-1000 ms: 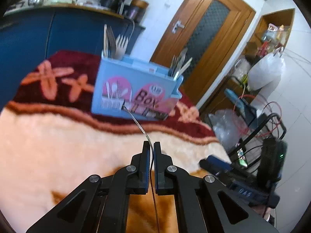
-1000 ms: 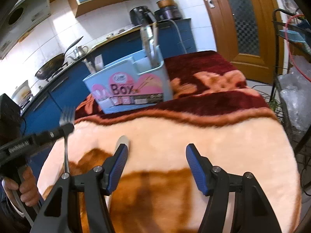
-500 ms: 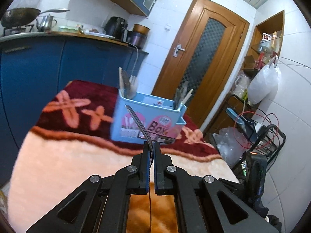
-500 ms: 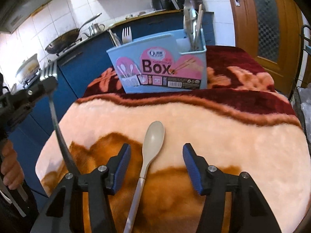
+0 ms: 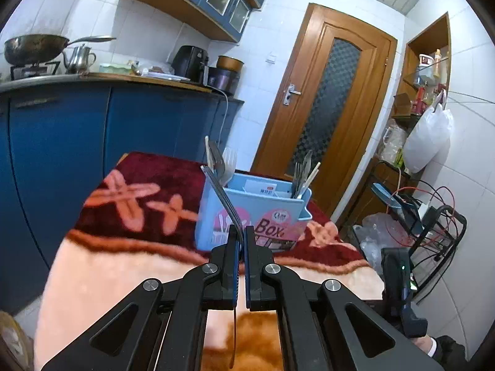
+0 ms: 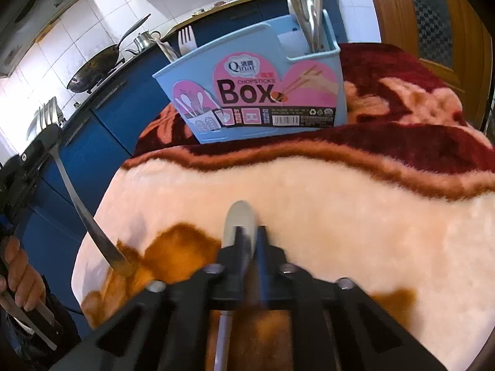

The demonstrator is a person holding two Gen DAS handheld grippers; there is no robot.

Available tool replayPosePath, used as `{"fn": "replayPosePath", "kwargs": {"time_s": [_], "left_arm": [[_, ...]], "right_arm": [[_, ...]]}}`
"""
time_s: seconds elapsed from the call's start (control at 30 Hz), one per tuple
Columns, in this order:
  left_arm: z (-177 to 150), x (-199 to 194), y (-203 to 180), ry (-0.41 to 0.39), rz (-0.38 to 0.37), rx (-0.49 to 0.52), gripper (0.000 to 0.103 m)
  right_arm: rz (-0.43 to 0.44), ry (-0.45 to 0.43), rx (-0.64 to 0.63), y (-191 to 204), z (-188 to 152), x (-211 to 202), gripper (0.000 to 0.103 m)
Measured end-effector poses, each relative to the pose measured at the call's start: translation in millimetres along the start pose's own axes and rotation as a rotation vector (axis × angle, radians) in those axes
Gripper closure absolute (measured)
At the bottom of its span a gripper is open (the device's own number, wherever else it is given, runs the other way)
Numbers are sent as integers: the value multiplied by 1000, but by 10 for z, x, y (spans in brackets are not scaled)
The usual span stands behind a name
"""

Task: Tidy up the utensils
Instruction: 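Lift the fork with the left tool while the right tool grasps the beige spoon, then carry the fork with the left tool while the right tool carries the spoon over the box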

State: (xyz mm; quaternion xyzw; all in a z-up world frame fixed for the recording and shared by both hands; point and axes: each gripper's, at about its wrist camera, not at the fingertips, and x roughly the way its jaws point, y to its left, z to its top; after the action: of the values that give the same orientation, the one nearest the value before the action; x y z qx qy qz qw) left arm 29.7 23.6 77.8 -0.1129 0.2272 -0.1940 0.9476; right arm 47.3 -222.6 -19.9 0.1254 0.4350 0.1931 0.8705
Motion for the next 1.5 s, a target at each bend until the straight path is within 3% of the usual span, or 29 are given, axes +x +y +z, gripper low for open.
{"fn": "replayPosePath", "kwargs": {"time_s": [0.2,0.57,0.83,1.1,1.5], "left_arm": [[155,78,-91,-38,26,26,101],[770,196,-257,-180,37,8,101],[1119,484,-160,-287,144,-50,101],[1241,735,-167,-299,111,-31,101],[1296,852,-200,-346,102,1,101]], "right_arm": [[35,-69,9,3,-17,-110,98],[58,-300,24,-36,143,-557,98],[40,-372,1,-111,327,-741,98],[10,-419,-15,-214,476,-825,98],[-71,-552,-99,-110,1019,-947,98]]}}
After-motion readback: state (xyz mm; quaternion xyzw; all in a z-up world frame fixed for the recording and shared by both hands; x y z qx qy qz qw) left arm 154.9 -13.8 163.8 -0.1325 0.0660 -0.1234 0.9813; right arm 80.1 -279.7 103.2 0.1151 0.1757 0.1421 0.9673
